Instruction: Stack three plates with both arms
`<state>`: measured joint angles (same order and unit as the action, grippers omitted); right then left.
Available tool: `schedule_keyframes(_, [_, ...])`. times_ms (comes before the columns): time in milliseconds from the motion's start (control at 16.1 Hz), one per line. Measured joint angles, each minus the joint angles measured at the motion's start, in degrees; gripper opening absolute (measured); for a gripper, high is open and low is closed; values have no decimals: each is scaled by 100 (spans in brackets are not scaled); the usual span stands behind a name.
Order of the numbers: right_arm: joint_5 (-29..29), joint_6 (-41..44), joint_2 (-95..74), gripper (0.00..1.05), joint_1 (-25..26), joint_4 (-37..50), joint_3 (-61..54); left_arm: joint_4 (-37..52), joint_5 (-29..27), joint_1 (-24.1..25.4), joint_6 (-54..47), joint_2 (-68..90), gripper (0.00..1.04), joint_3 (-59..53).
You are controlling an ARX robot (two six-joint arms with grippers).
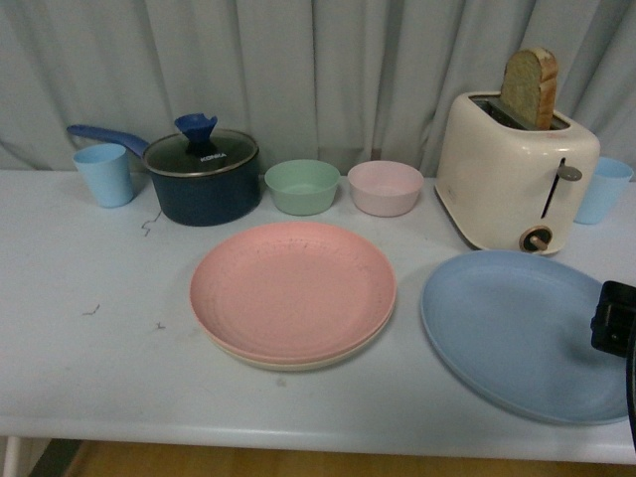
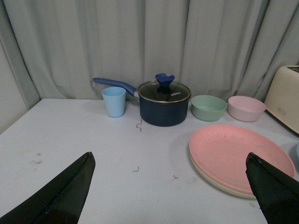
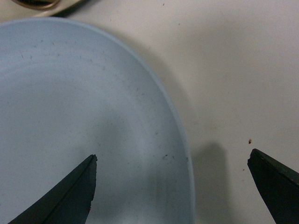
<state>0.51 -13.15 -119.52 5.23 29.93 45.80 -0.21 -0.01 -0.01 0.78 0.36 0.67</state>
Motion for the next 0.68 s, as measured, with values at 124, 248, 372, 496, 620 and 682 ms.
schedule_keyframes(124, [9,17,-74,87,-37,-37,11,2,-2,0,0,0,98,0])
schedule_keyframes(248, [11,24,-77,73,-37,-26,13,0,0,0,0,0,98,0])
schedule_keyframes(372, [48,85,-79,38,-28,122,9,2,0,0,0,0,98,0])
schedule_keyframes(496, [-186,74,297,2,125,424,-356,0,0,0,0,0,98,0])
schedule_keyframes(620, [-227,79,859,2,240,404,-758,0,-2,0,0,0,98,0])
schedule_keyframes(682, [-240,68,1259,2,249,208,-876,2,0,0,0,0,98,0])
